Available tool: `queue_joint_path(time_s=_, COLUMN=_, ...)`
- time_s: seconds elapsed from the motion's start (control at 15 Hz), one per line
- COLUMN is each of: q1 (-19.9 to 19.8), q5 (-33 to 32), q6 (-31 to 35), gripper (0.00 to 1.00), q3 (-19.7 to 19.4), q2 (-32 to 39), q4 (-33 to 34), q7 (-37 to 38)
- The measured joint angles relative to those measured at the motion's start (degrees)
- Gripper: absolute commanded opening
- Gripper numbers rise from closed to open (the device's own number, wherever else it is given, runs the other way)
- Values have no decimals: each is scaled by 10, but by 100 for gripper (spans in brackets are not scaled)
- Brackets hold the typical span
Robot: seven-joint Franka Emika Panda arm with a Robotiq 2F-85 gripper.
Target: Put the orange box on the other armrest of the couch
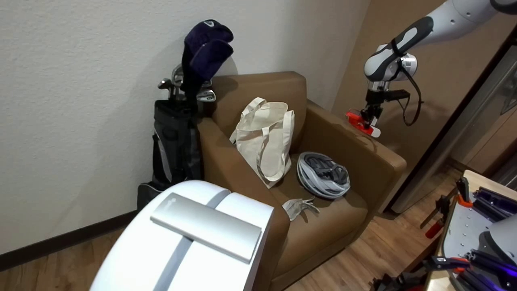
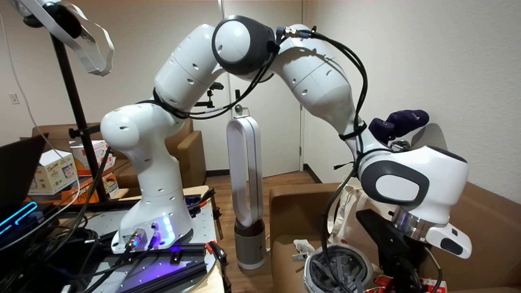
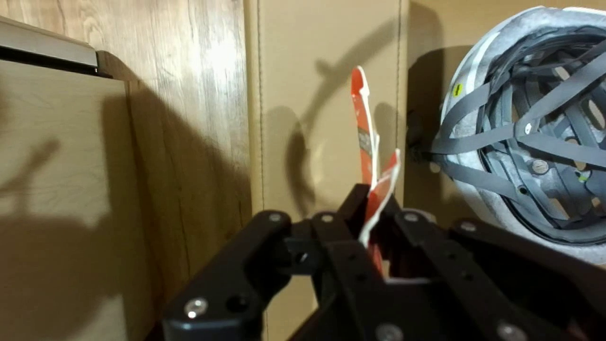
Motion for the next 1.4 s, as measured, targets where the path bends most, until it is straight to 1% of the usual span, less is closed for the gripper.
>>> queue_joint_path(time_s=0.27, q1=-1, q5=1, q6=-3, gripper=7, q3=6, q2=14, q4=1, q7=0)
queue_joint_path(time_s=0.33, q1=-1, q5=1, q6=-5, gripper=32, q3=7, q2=16, q4=2, q7=0)
queue_joint_path(time_s=0.4, q1=-1, q5=1, q6=-7, gripper=32, q3=8, q2=18, q4=3, q7=0)
queue_joint_path(time_s=0.53, q1=-1, q5=1, q6=-8, gripper=44, q3=9, q2=21, q4=6, q7=1)
queue_joint_path(time_s=1.07, q1=-4, q5=3, q6=-9, gripper=95, q3=9, q2=22, q4=18, q7=12)
queue_joint_path(time_s=1.2, q1=-6, q5=3, q6=-9, gripper=100, q3=9, q2=22, q4=21, q7=12)
queue_joint_path(time_s=1.4, q1=-10, q5=6, q6=-9, gripper=100, q3=12, q2=21, q4=24, q7=12)
